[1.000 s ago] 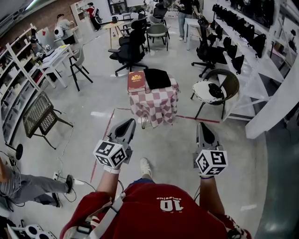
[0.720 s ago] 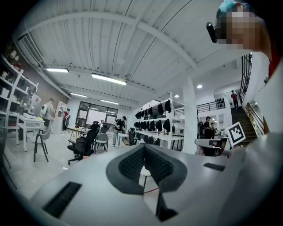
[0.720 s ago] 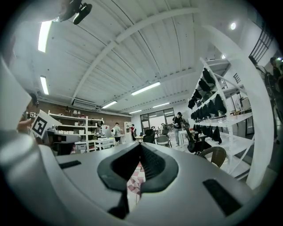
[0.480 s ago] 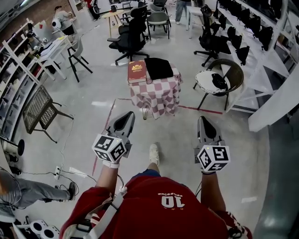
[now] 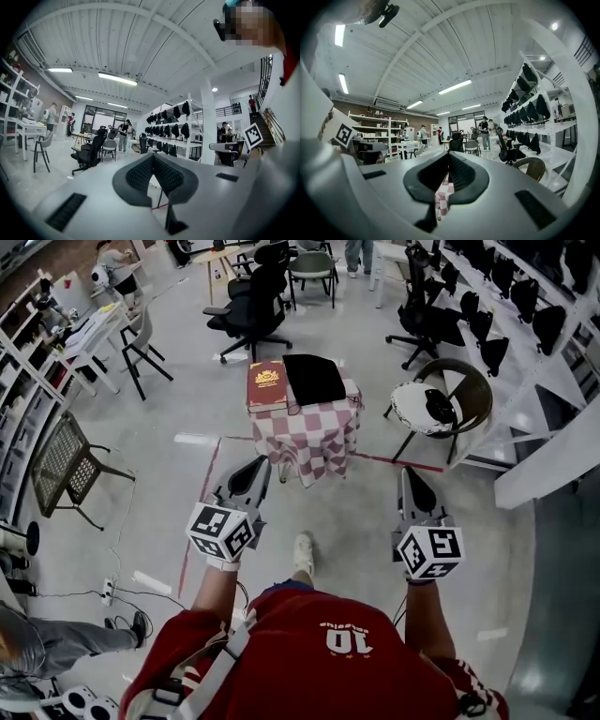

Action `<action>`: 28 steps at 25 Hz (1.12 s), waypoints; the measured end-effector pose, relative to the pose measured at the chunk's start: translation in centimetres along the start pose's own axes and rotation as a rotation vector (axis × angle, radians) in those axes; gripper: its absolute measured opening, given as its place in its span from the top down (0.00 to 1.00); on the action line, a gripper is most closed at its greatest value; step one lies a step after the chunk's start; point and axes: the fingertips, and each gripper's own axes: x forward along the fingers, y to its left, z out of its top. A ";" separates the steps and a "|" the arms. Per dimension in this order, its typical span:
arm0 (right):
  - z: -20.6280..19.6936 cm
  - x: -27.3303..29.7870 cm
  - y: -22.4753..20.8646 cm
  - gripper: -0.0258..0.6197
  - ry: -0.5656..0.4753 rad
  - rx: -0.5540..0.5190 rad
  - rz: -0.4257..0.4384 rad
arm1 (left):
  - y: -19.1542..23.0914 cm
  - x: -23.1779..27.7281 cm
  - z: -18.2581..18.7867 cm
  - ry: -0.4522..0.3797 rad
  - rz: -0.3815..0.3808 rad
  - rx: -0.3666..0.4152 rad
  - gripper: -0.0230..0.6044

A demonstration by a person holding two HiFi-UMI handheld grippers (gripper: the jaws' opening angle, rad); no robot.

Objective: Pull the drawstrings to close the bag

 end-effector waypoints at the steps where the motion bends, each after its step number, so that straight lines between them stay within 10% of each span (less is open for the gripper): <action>1: 0.2 1.1 -0.2 0.94 0.002 0.000 0.000 | 0.7 0.9 0.2 0.000 -0.001 0.001 0.95; 28: 4.4 22.2 -1.4 0.94 0.004 -0.031 -0.047 | 16.7 16.3 4.5 -0.040 -0.085 -0.044 0.95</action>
